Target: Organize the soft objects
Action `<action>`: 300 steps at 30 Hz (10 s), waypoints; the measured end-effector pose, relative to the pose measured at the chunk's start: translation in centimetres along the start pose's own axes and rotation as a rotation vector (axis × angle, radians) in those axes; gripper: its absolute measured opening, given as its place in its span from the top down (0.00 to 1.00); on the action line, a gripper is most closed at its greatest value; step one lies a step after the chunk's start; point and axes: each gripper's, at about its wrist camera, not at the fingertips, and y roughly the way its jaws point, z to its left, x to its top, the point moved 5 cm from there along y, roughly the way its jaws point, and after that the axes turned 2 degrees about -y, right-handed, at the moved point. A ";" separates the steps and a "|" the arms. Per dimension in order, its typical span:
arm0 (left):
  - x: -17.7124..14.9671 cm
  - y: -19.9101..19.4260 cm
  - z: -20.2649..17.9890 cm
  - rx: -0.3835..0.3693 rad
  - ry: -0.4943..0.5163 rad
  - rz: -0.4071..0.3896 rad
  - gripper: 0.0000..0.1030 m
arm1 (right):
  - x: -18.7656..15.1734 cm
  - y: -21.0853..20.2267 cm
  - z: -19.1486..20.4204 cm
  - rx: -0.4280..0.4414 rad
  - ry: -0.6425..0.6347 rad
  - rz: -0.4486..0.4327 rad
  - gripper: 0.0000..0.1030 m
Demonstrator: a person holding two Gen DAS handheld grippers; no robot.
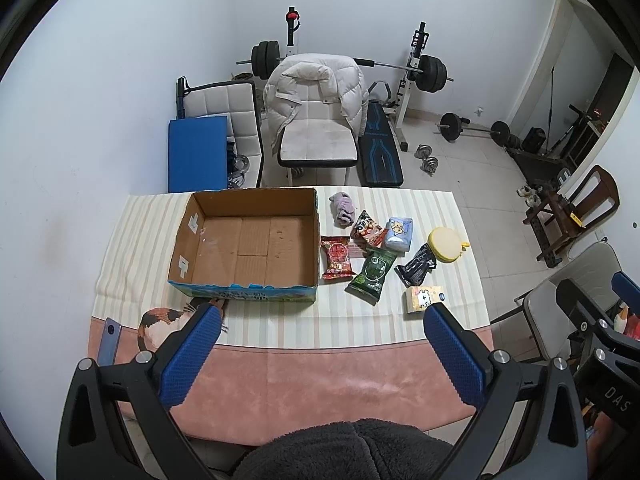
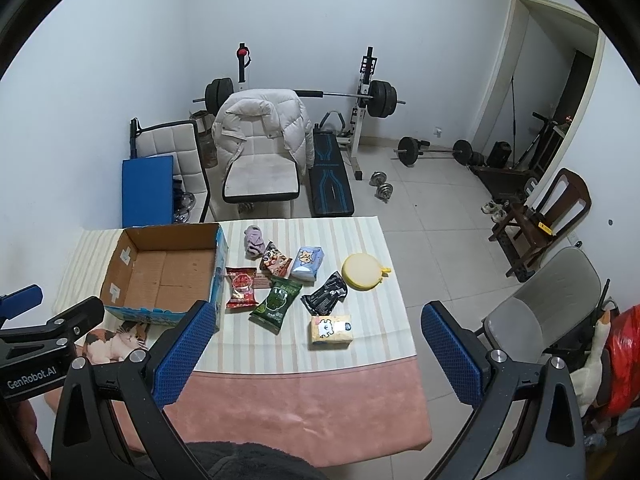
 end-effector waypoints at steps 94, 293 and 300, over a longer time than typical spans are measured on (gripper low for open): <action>-5.4 43.9 -12.9 -0.045 0.187 0.595 0.66 | -19.3 41.2 -0.9 0.174 0.310 0.774 0.36; 3.6 37.5 20.3 0.067 -0.124 0.465 0.59 | -1.8 33.4 30.6 0.554 -0.037 0.561 0.75; 2.1 42.4 25.0 0.075 -0.134 0.541 0.59 | -5.3 37.4 36.8 0.452 -0.041 0.656 0.75</action>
